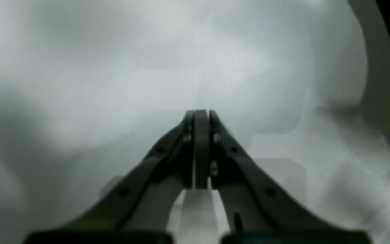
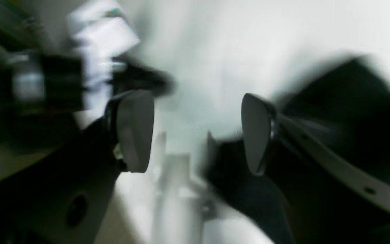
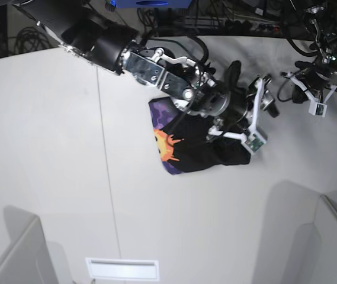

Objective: Fold the T-shirt properly
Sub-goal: 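Fold the held end over the bundle with the right gripper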

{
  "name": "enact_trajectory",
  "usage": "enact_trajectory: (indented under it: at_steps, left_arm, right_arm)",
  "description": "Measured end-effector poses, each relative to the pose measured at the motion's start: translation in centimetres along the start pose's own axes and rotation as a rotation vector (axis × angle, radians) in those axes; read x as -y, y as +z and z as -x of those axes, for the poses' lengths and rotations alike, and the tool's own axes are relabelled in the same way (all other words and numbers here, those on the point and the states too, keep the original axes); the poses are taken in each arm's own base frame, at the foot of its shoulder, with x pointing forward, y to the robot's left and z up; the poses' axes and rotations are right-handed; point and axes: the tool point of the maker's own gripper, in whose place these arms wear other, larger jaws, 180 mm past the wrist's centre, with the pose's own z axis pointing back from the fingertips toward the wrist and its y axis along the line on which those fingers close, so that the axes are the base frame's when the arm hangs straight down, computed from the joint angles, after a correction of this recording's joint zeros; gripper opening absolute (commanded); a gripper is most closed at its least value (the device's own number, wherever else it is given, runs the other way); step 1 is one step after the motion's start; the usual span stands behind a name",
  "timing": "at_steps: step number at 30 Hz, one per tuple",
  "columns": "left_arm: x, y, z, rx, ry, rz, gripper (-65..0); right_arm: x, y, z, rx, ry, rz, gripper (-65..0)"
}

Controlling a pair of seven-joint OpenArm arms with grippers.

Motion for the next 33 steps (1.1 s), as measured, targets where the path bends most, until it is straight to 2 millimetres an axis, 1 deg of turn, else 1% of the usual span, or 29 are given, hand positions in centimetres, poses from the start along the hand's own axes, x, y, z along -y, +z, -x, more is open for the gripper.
enact_trajectory:
  at_steps: [1,3,6,7,10,13,15,16,19,23,25,28,30,31,33]
  left_arm:
    - [-0.3,0.2,0.1,0.002,0.008,-0.009,-65.0]
    - [-1.3,0.8,0.4,0.008,0.035,-0.038,-65.0]
    - [-2.5,1.5,0.7,0.004,0.044,-0.071,-65.0]
    - [-2.6,1.5,0.8,0.004,0.044,-0.073,-65.0]
    - [-2.3,1.5,0.7,0.01,0.049,-0.069,-65.0]
    - [-2.2,1.6,0.6,0.013,0.044,-0.069,-65.0]
    - [-2.3,1.6,0.4,0.017,0.04,-0.071,-65.0]
    - [-2.3,1.6,0.4,0.017,0.041,-0.071,-65.0]
    - [-2.1,1.6,0.5,0.017,0.044,-0.068,-65.0]
    - [-2.2,1.6,0.7,0.009,0.042,-0.069,-65.0]
    - [-2.2,1.7,0.9,0.005,0.042,-0.069,-65.0]
    - [-2.2,1.7,1.0,0.002,0.043,-0.069,-65.0]
    - [-2.1,1.7,1.0,0.004,0.044,-0.068,-65.0]
    - [-2.1,1.7,1.0,0.004,0.044,-0.068,-65.0]
    - [-2.1,1.7,1.0,0.002,0.044,-0.068,-65.0]
  right_arm:
    - [1.7,0.7,-0.2,0.021,-0.002,0.054,-35.7]
    - [5.0,2.1,-0.6,0.051,-0.007,0.147,-45.3]
    - [8.4,3.2,-0.6,0.075,-0.027,0.261,-60.3]
    - [8.9,3.4,-0.4,0.074,-0.039,0.272,-64.7]
    - [10.3,3.2,0.7,0.053,-0.062,0.308,-65.0]
    - [12.9,2.6,3.1,-0.01,-0.075,0.387,-65.0]
    - [14.1,1.5,4.5,-0.039,-0.072,0.43,-65.0]
    - [14.3,1.0,5.0,-0.051,-0.076,0.441,-65.0]
    - [14.5,-0.8,5.5,-0.082,-0.05,0.445,-65.0]
    - [14.5,-2.2,4.6,-0.082,-0.04,0.448,-65.0]
    - [14.0,-2.8,4.4,-0.084,0.006,0.437,-65.0]
    - [11.4,-4.0,4.3,-0.09,0.081,0.373,-65.0]
    - [9.3,-4.8,4.5,-0.104,0.066,0.303,-65.0]
    - [8.7,-5.1,4.5,-0.113,0.067,0.278,-65.0]
    - [7.9,-5.4,3.6,-0.09,0.067,0.242,-65.0]
